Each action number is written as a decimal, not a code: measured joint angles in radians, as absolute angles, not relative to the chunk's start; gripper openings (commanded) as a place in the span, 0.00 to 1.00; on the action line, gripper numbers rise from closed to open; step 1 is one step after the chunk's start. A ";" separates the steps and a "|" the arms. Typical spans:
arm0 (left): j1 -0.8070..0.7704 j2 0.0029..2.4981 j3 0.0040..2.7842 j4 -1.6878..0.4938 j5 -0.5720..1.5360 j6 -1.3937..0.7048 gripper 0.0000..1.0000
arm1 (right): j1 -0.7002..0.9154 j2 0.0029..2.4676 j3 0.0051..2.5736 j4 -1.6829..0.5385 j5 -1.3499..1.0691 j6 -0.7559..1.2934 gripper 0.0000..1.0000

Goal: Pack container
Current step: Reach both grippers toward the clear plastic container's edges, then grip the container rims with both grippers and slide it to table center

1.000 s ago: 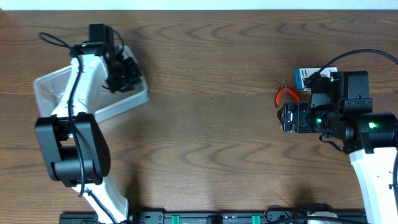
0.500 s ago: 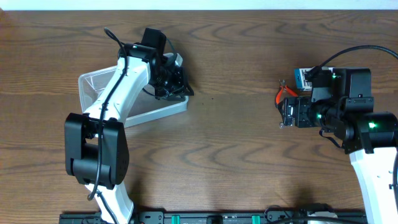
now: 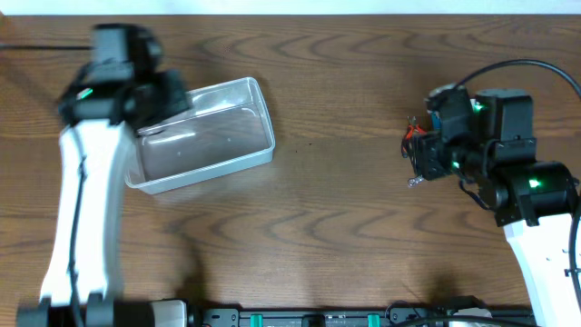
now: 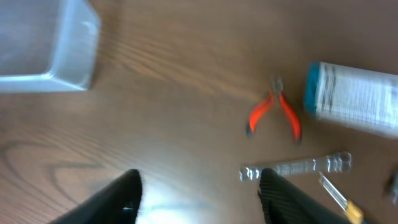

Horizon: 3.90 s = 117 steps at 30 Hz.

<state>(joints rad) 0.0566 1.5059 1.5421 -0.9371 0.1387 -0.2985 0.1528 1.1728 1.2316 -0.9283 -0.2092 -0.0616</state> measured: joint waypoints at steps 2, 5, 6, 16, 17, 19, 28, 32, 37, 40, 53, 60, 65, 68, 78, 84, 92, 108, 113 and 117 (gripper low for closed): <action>0.111 1.439 1.546 -1.005 0.049 -0.329 0.46 | 0.195 1.199 1.284 -0.920 -0.216 -0.057 0.12; 0.216 1.381 1.549 -1.129 -0.044 -0.394 0.46 | 0.252 1.276 1.400 -0.913 -0.260 -0.039 0.08; 0.251 1.375 1.549 -1.160 -0.064 -0.410 0.46 | 0.267 1.304 1.435 -0.908 -0.281 -0.036 0.12; 0.475 1.557 1.548 -1.169 -0.130 -0.495 0.45 | 0.432 1.552 1.589 -0.905 -0.379 -0.075 0.05; 0.493 1.590 1.547 -1.163 -0.131 -0.503 0.44 | 0.443 1.560 1.589 -0.910 -0.384 -0.081 0.05; 0.521 1.654 1.546 -1.140 -0.131 -0.519 0.41 | 0.474 1.565 1.589 -0.921 -0.391 -0.103 0.05; 0.535 1.859 1.545 -1.003 -0.020 -0.501 0.38 | 0.590 1.564 1.596 -0.938 -0.416 -0.183 0.01; 0.512 1.935 1.545 -0.942 0.089 -0.466 0.38 | 0.623 1.564 1.596 -0.940 -0.422 -0.200 0.01; 0.464 1.983 1.544 -0.870 0.227 -0.397 0.38 | 0.626 1.564 1.596 -0.946 -0.423 -0.210 0.01; 0.418 1.988 1.544 -0.840 0.290 -0.361 0.38 | 0.626 1.564 1.596 -0.933 -0.414 -0.220 0.01; 0.241 1.988 1.544 -0.849 0.365 -0.313 0.38 | 0.541 1.614 1.613 -0.730 -0.297 -0.161 0.01; 0.187 1.983 1.544 -0.863 0.368 -0.313 0.37 | 0.439 1.792 1.614 -0.754 -0.334 -0.109 0.01; 0.142 1.982 1.544 -0.863 0.368 -0.313 0.37 | 0.413 1.893 1.614 -0.783 -0.395 -0.101 0.02; 0.120 1.982 1.544 -0.859 0.368 -0.313 0.37 | 0.410 1.927 1.614 -0.813 -0.411 -0.097 0.01; 0.098 1.982 1.544 -0.855 0.371 -0.313 0.37 | 0.409 1.937 1.614 -1.102 -0.348 -0.031 0.01; 0.098 1.982 1.544 -0.855 0.371 -0.313 0.37 | 0.401 1.937 1.614 -1.203 -0.236 0.023 0.01; 0.098 1.982 1.544 -0.855 0.371 -0.313 0.37 | 0.382 1.937 1.615 -1.201 -0.186 0.044 0.01; 0.098 1.982 1.544 -0.865 0.372 -0.313 0.37 | 0.370 1.937 1.615 -1.208 -0.141 0.046 0.01; 0.098 1.982 1.544 -0.867 0.372 -0.313 0.37 | 0.370 1.937 1.607 -1.264 -0.139 0.046 0.01; 0.098 1.982 1.544 -0.867 0.371 -0.313 0.37 | 0.370 1.938 1.606 -1.277 -0.138 0.046 0.01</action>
